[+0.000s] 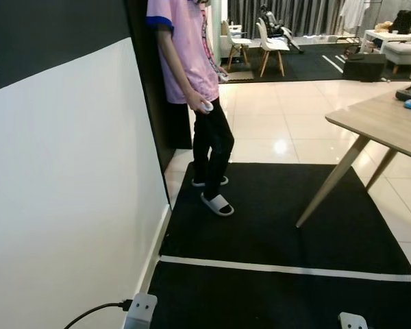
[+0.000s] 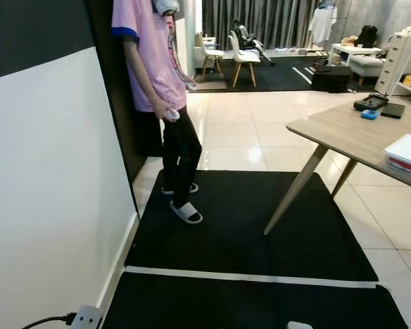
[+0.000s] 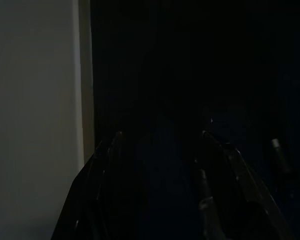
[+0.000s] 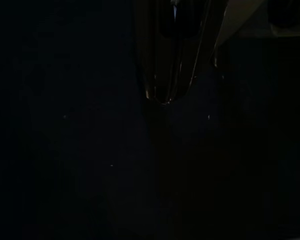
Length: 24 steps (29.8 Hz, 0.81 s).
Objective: Restocking fridge
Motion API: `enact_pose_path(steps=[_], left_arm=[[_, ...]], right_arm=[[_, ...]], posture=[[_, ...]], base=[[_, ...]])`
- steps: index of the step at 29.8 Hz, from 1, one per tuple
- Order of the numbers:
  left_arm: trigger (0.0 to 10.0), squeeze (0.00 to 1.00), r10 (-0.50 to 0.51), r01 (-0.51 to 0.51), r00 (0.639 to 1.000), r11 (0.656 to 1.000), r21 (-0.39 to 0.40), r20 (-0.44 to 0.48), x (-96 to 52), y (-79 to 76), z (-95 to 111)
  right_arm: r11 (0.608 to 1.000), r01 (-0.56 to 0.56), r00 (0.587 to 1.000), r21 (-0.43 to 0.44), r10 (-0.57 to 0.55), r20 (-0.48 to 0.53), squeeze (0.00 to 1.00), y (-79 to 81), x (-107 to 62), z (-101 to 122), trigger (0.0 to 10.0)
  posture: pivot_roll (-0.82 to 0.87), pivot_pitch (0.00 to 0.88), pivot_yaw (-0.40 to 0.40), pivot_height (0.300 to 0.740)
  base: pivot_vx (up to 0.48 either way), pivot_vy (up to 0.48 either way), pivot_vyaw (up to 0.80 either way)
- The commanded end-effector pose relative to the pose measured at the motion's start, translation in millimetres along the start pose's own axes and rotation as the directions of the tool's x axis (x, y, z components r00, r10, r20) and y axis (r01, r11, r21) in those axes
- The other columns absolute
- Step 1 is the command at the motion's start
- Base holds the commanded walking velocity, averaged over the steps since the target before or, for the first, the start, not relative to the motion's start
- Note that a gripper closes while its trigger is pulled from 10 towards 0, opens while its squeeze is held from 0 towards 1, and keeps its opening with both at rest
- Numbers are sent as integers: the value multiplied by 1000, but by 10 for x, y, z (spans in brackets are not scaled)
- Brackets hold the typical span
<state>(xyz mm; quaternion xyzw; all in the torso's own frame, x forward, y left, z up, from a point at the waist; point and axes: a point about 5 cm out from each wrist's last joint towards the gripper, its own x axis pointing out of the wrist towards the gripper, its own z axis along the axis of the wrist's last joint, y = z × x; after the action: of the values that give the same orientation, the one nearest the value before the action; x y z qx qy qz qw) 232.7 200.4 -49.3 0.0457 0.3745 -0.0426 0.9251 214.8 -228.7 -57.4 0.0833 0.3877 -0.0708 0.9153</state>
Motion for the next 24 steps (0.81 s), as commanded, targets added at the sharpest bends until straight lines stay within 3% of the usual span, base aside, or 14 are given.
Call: enact_pose_path(steps=[1,24], left_arm=[[10000,0,-1,1,1000,1000,18,-8,-3,35,4],[10000,0,14,-14,1000,1000,12,-19,-3,76,3]], right_arm=[[1000,14,1000,23,-14,-7,0,-25,-15,-53,10000],[999,19,1000,30,-19,2,0,-55,-17,-22,10000]], posture=[[-109,100,47,740],[-106,105,56,740]], base=[[0,0,-800],[0,0,-800]])
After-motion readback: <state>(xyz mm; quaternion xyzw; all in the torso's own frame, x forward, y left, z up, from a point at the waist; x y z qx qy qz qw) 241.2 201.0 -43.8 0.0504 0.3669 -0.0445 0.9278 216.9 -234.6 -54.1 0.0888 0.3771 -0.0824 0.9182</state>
